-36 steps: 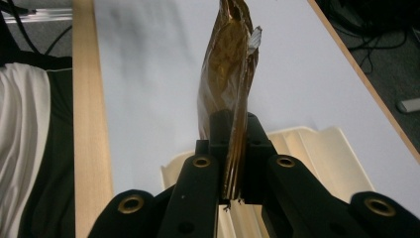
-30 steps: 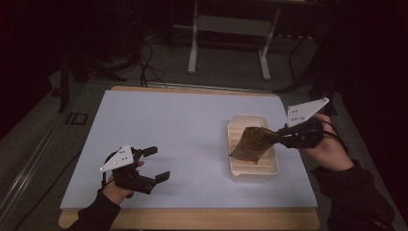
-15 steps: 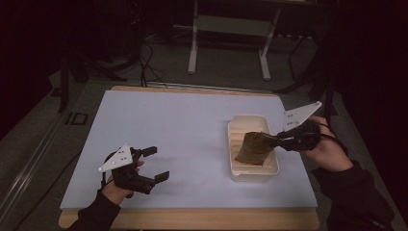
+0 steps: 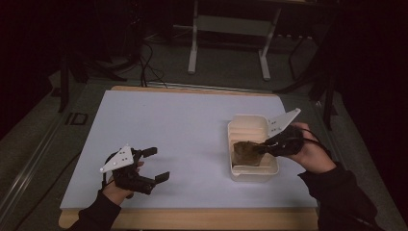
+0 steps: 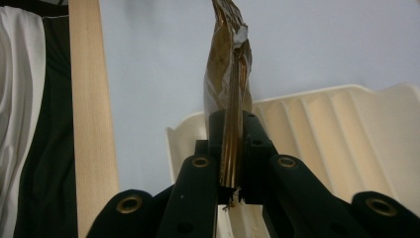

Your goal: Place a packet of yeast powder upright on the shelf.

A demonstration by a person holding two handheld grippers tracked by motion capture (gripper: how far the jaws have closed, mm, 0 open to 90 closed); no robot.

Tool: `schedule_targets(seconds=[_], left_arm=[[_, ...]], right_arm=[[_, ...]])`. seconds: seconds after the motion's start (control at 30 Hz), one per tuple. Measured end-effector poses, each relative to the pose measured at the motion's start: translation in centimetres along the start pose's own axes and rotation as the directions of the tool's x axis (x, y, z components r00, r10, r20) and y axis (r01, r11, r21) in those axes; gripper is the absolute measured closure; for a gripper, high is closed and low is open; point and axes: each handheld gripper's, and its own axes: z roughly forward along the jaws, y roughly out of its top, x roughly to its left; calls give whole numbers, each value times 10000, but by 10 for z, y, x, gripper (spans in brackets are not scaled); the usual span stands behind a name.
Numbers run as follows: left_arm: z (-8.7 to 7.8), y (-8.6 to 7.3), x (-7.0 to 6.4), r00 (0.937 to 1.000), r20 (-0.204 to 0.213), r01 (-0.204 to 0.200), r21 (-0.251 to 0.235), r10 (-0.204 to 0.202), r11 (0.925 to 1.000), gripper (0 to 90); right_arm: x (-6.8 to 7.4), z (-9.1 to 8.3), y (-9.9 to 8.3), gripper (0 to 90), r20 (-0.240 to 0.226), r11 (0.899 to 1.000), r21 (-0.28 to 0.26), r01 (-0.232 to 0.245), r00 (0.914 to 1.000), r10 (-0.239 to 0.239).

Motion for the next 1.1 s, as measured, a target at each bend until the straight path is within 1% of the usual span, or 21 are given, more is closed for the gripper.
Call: schedule_targets(seconds=[0.1, 0.13, 0.23, 0.33, 0.47, 0.53, 0.6, 0.7, 0.8, 0.87, 1.03, 1.1], left_arm=[[0, 0, -1, 10000, 8, 4, 1, -4, 10000, 41], [0, 0, 0, 10000, 11, 16, -25, -16, 10000, 41], [0, 0, 0, 10000, 28, 65, -83, -65, 9999, 41], [-1, 0, 0, 10000, 29, 40, -27, -40, 10000, 41], [0, -1, 1, 10000, 39, 72, -40, -72, 10000, 41], [0, -1, 1, 9999, 74, 101, -47, -100, 9999, 41], [0, -1, 0, 9999, 81, 67, -26, -67, 10000, 41], [0, -1, 0, 9999, 78, 97, -64, -96, 9999, 41], [1, -2, 0, 9999, 76, 97, -38, -96, 9999, 41], [1, -2, 0, 10000, 60, 62, -11, -62, 10000, 41], [1, -2, -2, 10000, 67, -49, 36, 48, 10000, 41], [2, -2, -2, 10000, 66, -63, 59, 63, 10000, 41]], right_arm=[[-1, 10, -4, 867, -193, 9999, -21, -127, 9997, 127], [-1, 11, -4, 867, -266, 9997, -109, -216, 9994, 213], [-1, 11, -4, 858, -226, 9994, -59, -330, 9992, 329], [-1, 10, -2, 833, -137, 9988, 49, -478, 9988, 478], [-2, 6, 0, 788, -74, 9978, -157, -651, 9979, 650], [-1, 1, 2, 773, -12, 9968, -321, -738, 9973, 738], [0, -4, 4, 744, 48, 9960, -523, -724, 9973, 728], [2, -11, 8, 726, 181, 9935, -855, -749, 9969, 767], [3, -19, 12, 700, 176, 9874, -1343, -836, 9961, 867], [5, -23, 14, 685, 137, 9826, -1670, -811, 9963, 846], [11, -31, 22, 638, 493, 9726, -2145, -898, 9935, 1026], [13, -33, 24, 604, 564, 9633, -2506, -957, 9920, 1133]])
